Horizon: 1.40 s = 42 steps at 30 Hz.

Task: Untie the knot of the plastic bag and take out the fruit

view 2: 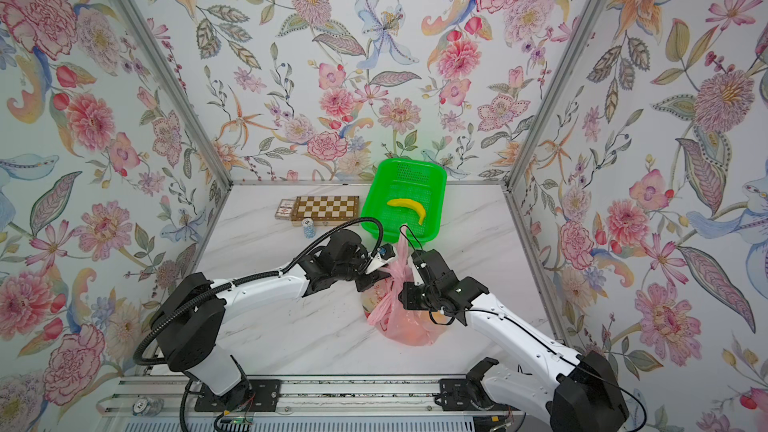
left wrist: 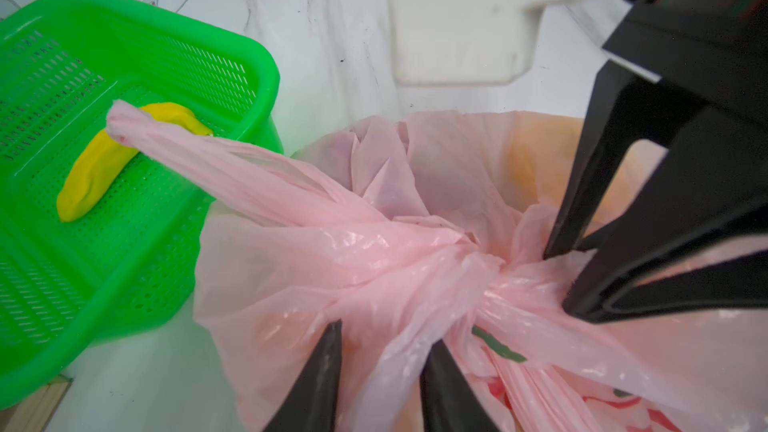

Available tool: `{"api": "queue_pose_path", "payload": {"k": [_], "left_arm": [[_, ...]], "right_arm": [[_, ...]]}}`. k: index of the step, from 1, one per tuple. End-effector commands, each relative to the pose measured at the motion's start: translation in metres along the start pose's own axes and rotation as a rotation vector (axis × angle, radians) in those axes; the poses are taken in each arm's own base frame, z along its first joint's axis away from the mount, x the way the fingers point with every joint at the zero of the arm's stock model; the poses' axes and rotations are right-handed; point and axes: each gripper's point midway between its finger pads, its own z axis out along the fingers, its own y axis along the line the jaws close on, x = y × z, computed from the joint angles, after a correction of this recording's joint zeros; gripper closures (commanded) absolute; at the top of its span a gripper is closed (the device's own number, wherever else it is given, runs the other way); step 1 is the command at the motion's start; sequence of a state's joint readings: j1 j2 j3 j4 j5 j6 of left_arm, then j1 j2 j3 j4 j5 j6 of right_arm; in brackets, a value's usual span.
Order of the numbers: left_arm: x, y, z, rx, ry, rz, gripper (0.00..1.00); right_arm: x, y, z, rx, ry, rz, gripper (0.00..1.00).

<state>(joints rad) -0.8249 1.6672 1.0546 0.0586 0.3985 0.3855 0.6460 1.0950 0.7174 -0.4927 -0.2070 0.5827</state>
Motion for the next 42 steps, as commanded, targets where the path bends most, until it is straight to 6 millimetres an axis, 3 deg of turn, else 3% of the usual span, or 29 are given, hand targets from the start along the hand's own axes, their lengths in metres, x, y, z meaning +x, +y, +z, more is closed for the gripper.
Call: {"api": "queue_pose_path", "payload": {"k": [1,6,8,18,23,24,26,28,32,35,38,42], "left_arm": [[-0.017,0.016,-0.004,-0.085,-0.073,-0.03,0.8],[-0.018,0.038,-0.012,-0.184,-0.098,-0.097,0.96],[-0.018,0.051,-0.018,-0.231,-0.105,-0.135,0.97],[-0.023,0.104,-0.059,-0.274,-0.265,-0.379,0.91],[-0.012,0.124,-0.07,-0.295,-0.298,-0.482,0.89],[-0.019,0.128,-0.083,-0.301,-0.34,-0.499,0.88],[-0.015,0.136,-0.09,-0.302,-0.371,-0.554,0.86],[-0.008,0.142,-0.095,-0.304,-0.386,-0.608,0.83],[-0.01,0.138,-0.1,-0.279,-0.397,-0.609,0.74],[-0.018,0.129,-0.109,-0.249,-0.421,-0.585,0.6],[-0.029,0.117,-0.121,-0.225,-0.443,-0.515,0.45],[-0.034,0.101,-0.129,-0.217,-0.408,-0.348,0.37]], "right_arm": [[0.001,0.002,0.002,-0.02,-0.009,-0.004,0.89],[-0.002,0.004,-0.002,-0.027,-0.028,-0.015,0.97],[-0.003,0.005,-0.005,-0.033,-0.041,-0.018,0.99],[-0.002,0.013,-0.016,-0.088,-0.079,-0.035,1.0],[0.018,0.004,-0.001,-0.088,-0.009,0.004,1.0],[0.024,0.002,0.003,-0.084,0.01,0.012,1.0],[0.034,-0.003,0.009,-0.07,0.043,0.026,1.0],[0.036,-0.005,0.011,-0.063,0.05,0.031,0.95],[0.019,0.004,0.0,-0.072,-0.015,0.017,0.83],[0.0,0.015,-0.015,-0.09,-0.085,-0.007,0.75],[-0.019,0.026,-0.028,-0.099,-0.147,-0.03,0.66],[-0.044,0.043,-0.041,-0.115,-0.208,-0.077,0.59]]}}
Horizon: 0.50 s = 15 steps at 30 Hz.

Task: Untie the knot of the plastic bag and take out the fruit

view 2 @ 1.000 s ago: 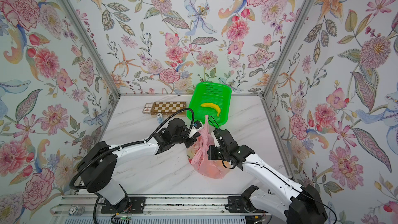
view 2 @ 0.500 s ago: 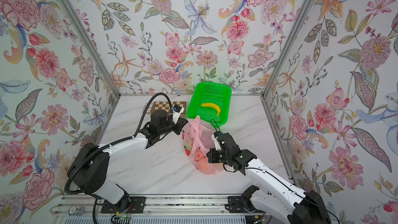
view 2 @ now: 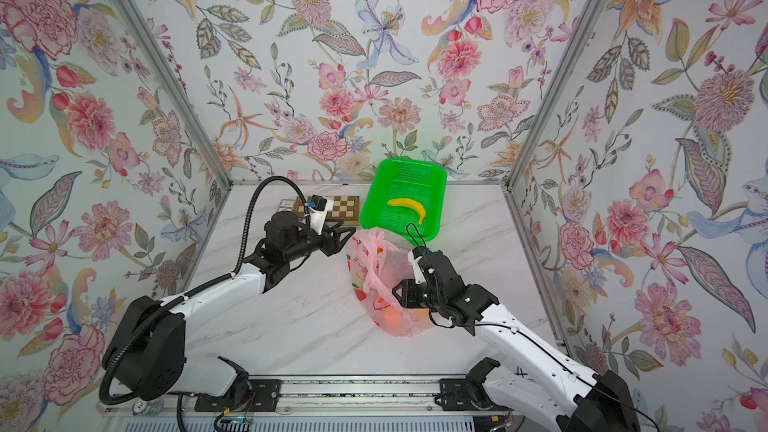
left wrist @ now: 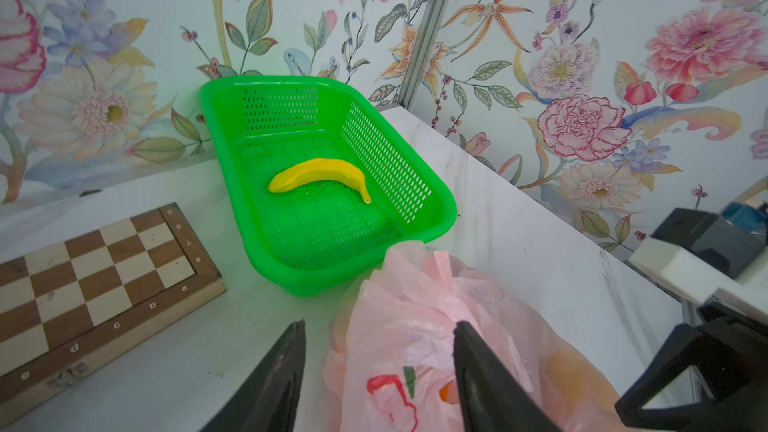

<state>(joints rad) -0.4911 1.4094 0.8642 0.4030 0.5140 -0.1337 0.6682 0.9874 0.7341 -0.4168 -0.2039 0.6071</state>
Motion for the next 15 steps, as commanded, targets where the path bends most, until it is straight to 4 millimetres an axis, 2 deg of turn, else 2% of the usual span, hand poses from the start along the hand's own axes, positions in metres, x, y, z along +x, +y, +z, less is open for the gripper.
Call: {"api": "queue_pose_path", "payload": {"k": [1,4,6,9,11,15], "left_arm": [[-0.005,-0.021,-0.011,0.069,-0.001,0.178,0.36],[0.003,-0.033,-0.015,0.128,0.015,0.367,0.34],[0.015,-0.048,-0.019,0.226,0.042,0.531,0.32],[0.035,-0.055,-0.023,0.292,0.077,0.778,0.3],[0.036,-0.054,-0.021,0.295,0.068,0.858,0.3],[0.042,-0.049,-0.008,0.349,0.154,0.909,0.31]], "right_arm": [[-0.023,0.014,-0.007,-0.007,-0.056,-0.059,0.57],[-0.035,0.034,-0.004,-0.082,-0.07,-0.1,0.51],[-0.038,0.044,0.003,-0.135,-0.065,-0.118,0.48],[-0.039,0.048,0.017,-0.158,-0.048,-0.139,0.47],[-0.04,0.046,0.028,-0.149,-0.037,-0.152,0.47],[-0.038,0.047,0.048,-0.167,0.006,-0.149,0.48]]}}
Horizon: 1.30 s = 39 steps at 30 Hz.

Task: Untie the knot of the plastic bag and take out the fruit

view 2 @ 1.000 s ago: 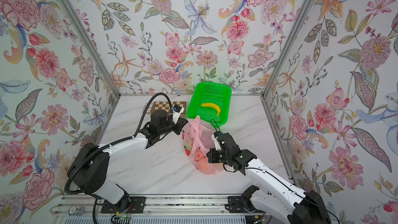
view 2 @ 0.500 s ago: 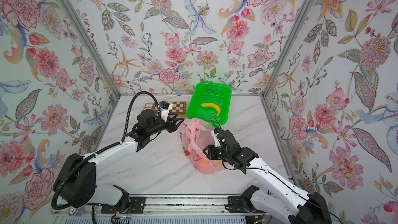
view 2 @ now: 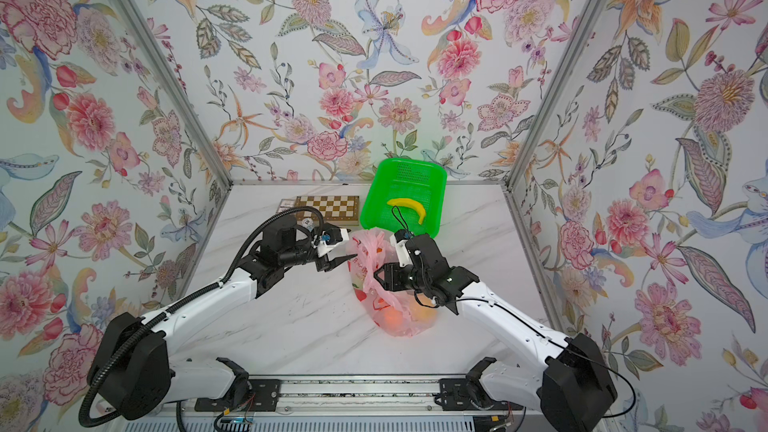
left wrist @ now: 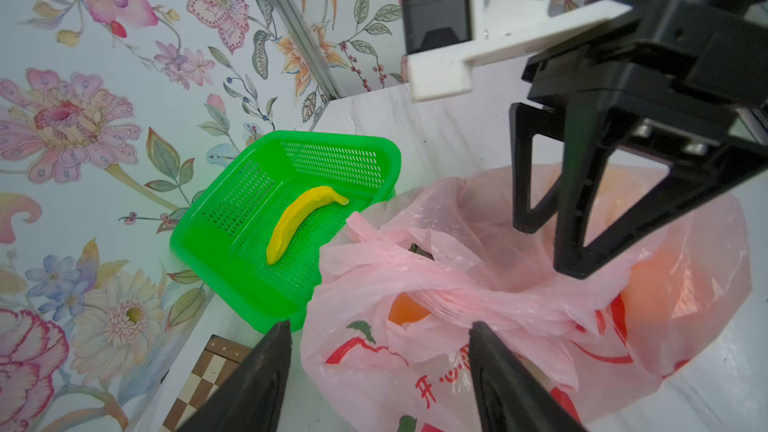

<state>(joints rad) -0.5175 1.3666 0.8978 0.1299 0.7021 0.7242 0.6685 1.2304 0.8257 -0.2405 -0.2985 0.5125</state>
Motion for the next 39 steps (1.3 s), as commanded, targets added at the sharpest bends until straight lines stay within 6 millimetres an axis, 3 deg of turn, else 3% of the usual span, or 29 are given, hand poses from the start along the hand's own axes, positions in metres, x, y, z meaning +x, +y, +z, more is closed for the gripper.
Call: {"api": "queue_pose_path", "payload": {"k": [1,7,11,12,15,18,22,25,28,33,39], "left_arm": [[0.005,-0.008,0.011,0.117,0.048,0.144,0.3],[0.015,-0.006,0.027,0.184,0.128,0.196,0.3],[0.01,-0.002,0.035,0.169,0.11,0.242,0.29],[0.019,-0.007,0.044,0.189,0.121,0.241,0.3],[0.025,-0.012,0.057,0.211,0.146,0.267,0.39],[0.037,-0.012,0.069,0.211,0.209,0.294,0.53],[0.039,-0.006,0.079,0.166,0.208,0.277,0.58],[0.03,0.014,0.083,0.065,0.194,0.177,0.67],[0.027,0.05,0.087,-0.093,0.235,0.014,0.79],[0.032,0.117,0.072,-0.449,0.237,-0.277,0.78],[0.027,0.165,0.042,-0.513,0.028,-0.779,0.72]], "right_arm": [[-0.013,0.02,0.009,-0.08,-0.013,-0.045,0.49],[0.004,0.018,0.028,-0.103,0.066,-0.005,0.62],[0.008,0.017,0.031,-0.098,0.082,-0.007,0.81],[0.008,0.017,0.031,-0.098,0.08,-0.005,0.84],[0.008,0.017,0.029,-0.099,0.07,-0.008,0.89],[0.011,0.014,0.027,-0.089,0.066,-0.002,0.93],[0.016,0.011,0.026,-0.084,0.067,0.015,0.97],[0.021,0.01,0.024,-0.083,0.065,0.024,0.99],[0.025,0.011,0.021,-0.091,0.054,0.016,1.0],[0.036,0.019,0.015,-0.116,0.051,-0.028,1.0],[0.077,0.024,0.02,-0.148,0.142,-0.117,1.0]]}}
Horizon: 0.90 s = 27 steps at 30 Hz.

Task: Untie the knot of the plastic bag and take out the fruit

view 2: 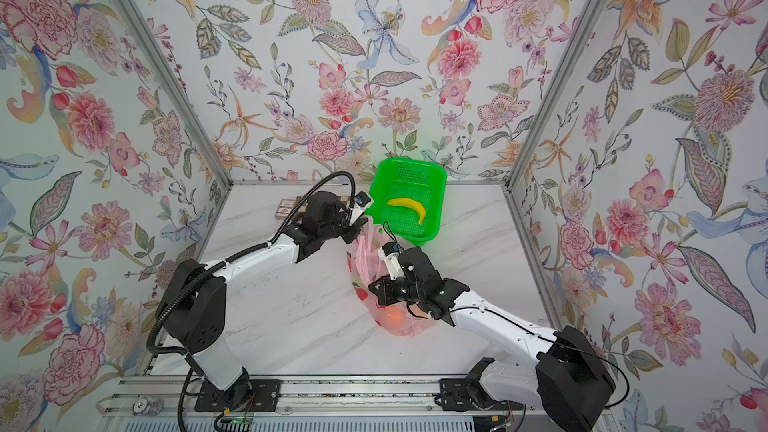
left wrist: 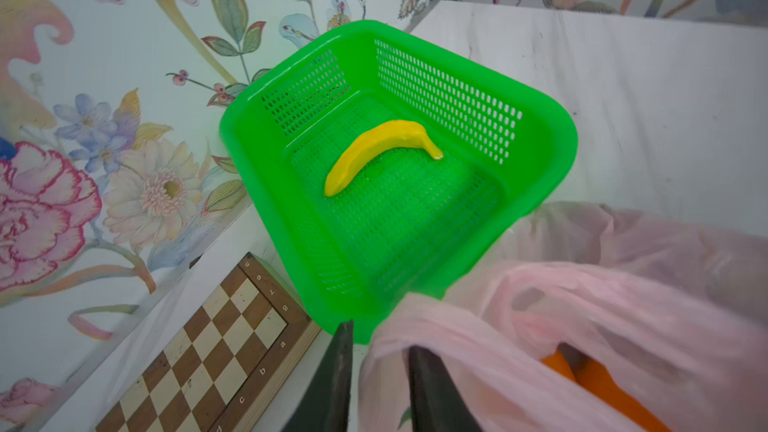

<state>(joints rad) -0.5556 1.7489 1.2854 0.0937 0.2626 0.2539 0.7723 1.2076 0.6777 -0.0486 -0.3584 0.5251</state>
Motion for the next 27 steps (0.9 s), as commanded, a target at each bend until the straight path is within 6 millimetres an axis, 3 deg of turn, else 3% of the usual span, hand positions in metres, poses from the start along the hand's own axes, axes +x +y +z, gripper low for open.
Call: {"api": "queue_pose_path", "payload": {"k": [1,4,7,8,15,18,22,27], "left_arm": [[-0.042,0.058,-0.015,-0.075,-0.167,-0.421,0.72],[-0.043,0.061,-0.021,-0.048,-0.171,-0.513,0.7],[-0.042,0.057,-0.028,-0.034,-0.157,-0.571,0.65],[-0.041,0.056,-0.032,-0.032,-0.15,-0.601,0.64],[-0.027,0.039,-0.064,-0.009,-0.12,-0.8,0.5],[-0.021,0.029,-0.082,-0.002,-0.117,-0.835,0.39],[0.001,0.009,-0.096,0.017,-0.066,-0.863,0.29],[0.024,-0.018,-0.105,0.045,0.026,-0.871,0.24]], "right_arm": [[0.042,0.001,0.005,-0.01,0.134,-0.048,0.99],[0.046,0.006,-0.001,-0.018,0.154,-0.059,0.92],[0.031,0.007,-0.014,0.01,0.075,-0.077,0.75],[0.022,0.008,-0.02,0.022,0.032,-0.082,0.69],[-0.053,0.0,-0.066,0.105,-0.255,-0.003,0.53],[-0.079,-0.012,-0.077,0.138,-0.341,0.066,0.5],[-0.106,-0.029,-0.078,0.23,-0.381,0.113,0.48],[-0.121,-0.051,-0.062,0.36,-0.342,0.13,0.4]]}}
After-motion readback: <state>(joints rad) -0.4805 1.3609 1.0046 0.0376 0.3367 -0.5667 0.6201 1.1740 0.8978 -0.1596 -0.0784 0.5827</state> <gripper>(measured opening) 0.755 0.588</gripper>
